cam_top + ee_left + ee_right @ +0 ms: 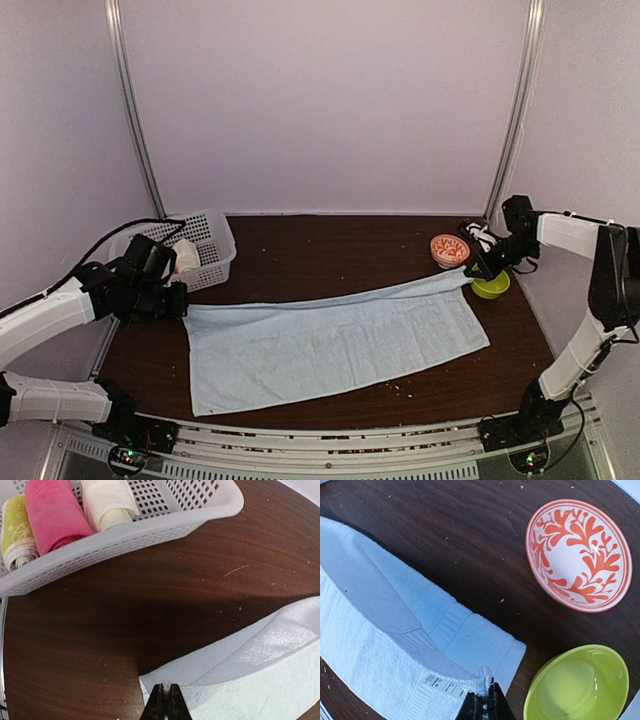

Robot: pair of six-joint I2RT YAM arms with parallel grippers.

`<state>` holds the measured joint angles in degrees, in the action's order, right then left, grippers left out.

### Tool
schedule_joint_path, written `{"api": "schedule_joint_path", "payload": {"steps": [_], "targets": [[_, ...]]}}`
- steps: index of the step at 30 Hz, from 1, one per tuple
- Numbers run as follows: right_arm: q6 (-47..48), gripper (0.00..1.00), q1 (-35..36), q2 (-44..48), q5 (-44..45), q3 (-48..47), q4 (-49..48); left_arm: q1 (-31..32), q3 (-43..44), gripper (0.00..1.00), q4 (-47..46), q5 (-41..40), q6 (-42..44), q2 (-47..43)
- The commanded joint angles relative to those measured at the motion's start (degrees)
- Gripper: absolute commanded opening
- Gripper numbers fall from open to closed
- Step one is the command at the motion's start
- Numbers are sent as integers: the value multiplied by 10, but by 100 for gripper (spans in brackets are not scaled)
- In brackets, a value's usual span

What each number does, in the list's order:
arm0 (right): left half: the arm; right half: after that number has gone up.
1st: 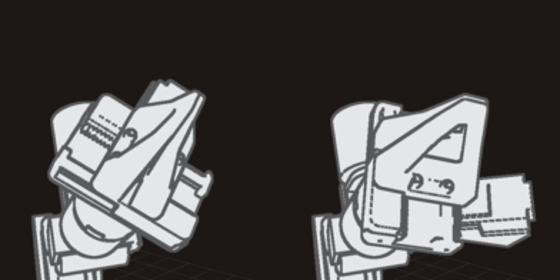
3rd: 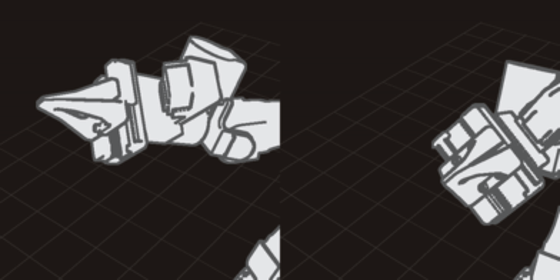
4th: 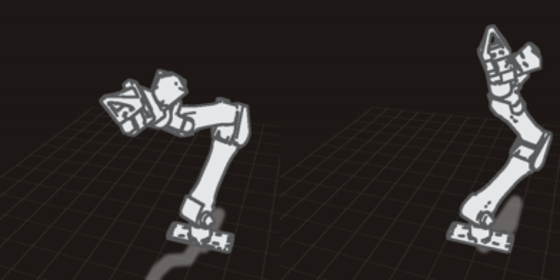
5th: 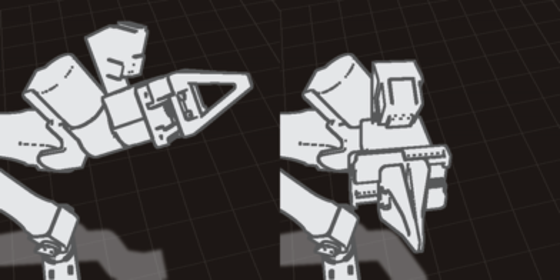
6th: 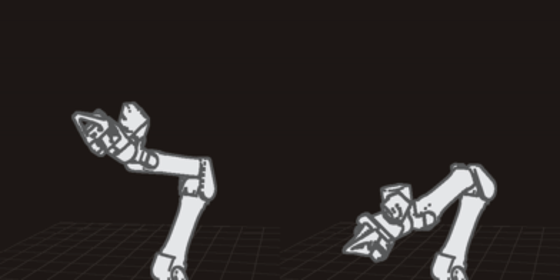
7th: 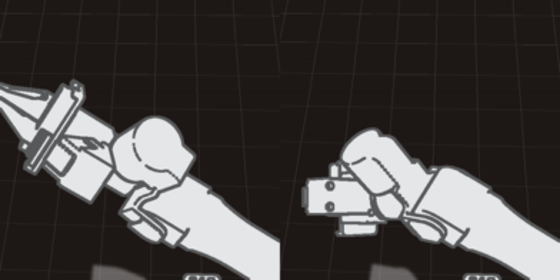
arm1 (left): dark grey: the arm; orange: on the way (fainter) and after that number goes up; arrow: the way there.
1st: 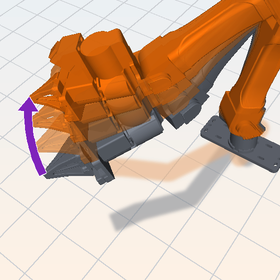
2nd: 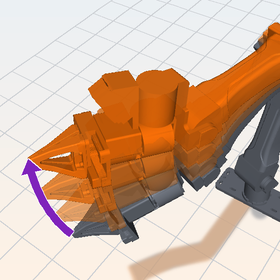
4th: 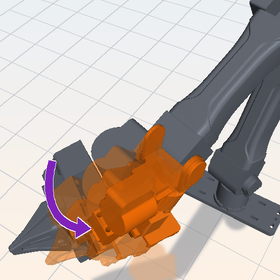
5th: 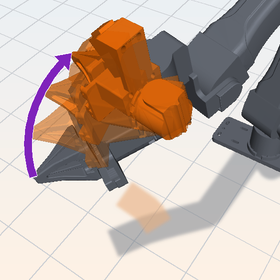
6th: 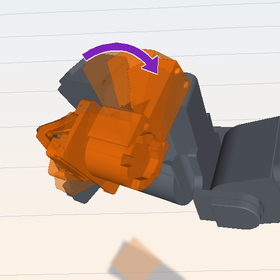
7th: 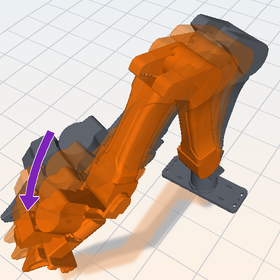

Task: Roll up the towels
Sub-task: Fold the towel at the center of the board.

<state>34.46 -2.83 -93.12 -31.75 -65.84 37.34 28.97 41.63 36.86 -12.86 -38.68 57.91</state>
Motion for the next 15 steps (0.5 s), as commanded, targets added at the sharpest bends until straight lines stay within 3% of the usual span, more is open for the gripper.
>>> {"api": "schedule_joint_path", "payload": {"steps": [1, 8, 15], "targets": [[46, 4, -6, 22, -4, 30, 32, -1, 11, 0, 73, 39, -4, -6], [68, 3, -12, 30, 3, 67, 36, -1, 23, 0, 174, 70, -5, 25], [84, 4, -26, 49, 0, 84, 50, -2, 10, 0, 184, 117, 12, 41]]}}
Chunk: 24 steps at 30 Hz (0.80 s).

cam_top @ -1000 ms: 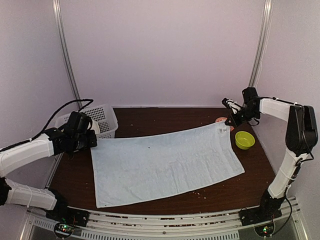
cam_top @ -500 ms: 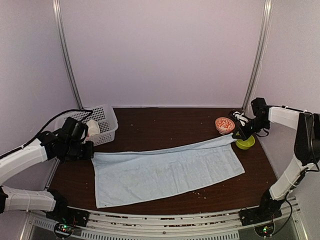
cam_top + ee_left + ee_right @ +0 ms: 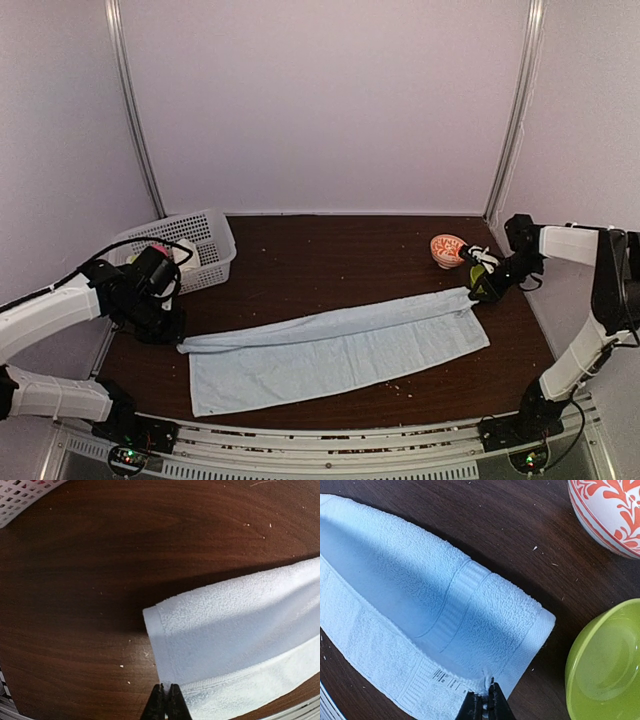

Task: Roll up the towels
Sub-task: Fold the towel at the center of the board.

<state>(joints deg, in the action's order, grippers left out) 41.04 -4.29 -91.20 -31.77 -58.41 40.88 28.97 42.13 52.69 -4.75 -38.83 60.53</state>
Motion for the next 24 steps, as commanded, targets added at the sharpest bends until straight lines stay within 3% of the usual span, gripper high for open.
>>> {"api": "schedule_joint_path", "payload": {"steps": [1, 24], "targets": [[31, 3, -14, 35, 1, 14, 16, -2, 1, 0, 23, 45, 16, 18], [151, 4, -53, 32, -40, 42, 85, 4, -27, 0, 32, 101, 81, 48]]}}
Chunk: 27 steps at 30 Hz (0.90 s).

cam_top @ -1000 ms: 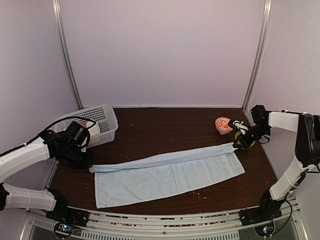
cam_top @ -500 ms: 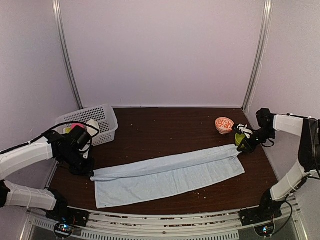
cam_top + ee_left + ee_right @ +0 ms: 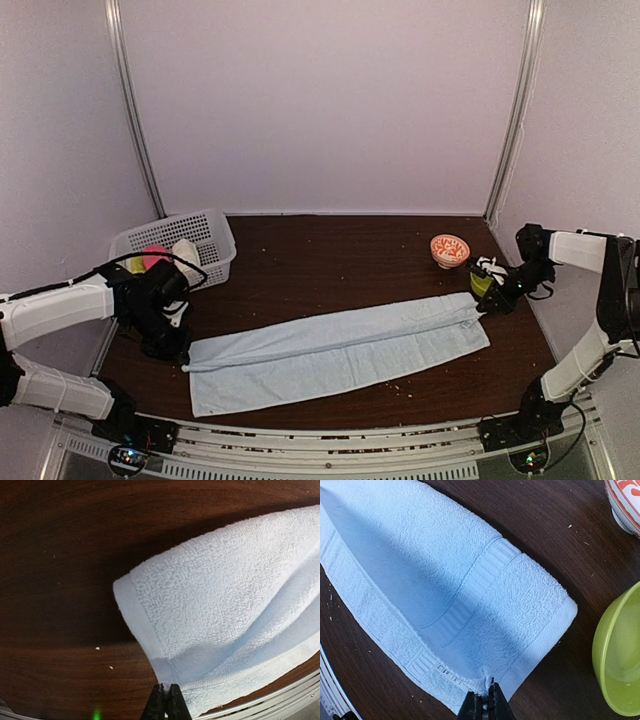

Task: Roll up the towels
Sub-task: Fold the towel at the center of the board.

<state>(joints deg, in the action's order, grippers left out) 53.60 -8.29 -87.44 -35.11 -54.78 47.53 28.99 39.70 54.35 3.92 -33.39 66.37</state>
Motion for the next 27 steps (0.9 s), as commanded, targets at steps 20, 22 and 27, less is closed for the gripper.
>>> {"api": "schedule_joint_path", "payload": {"steps": [20, 22, 27], "targets": [[180, 3, -84, 1, -61, -7, 151, 22, 13, 0, 60, 39, 47, -37], [197, 3, -92, 0, -62, -5, 162, 22, 14, 0, 61, 41, 51, -42], [225, 3, -101, -7, -59, -1, 180, 22, 20, 0, 68, 50, 60, -42]]}}
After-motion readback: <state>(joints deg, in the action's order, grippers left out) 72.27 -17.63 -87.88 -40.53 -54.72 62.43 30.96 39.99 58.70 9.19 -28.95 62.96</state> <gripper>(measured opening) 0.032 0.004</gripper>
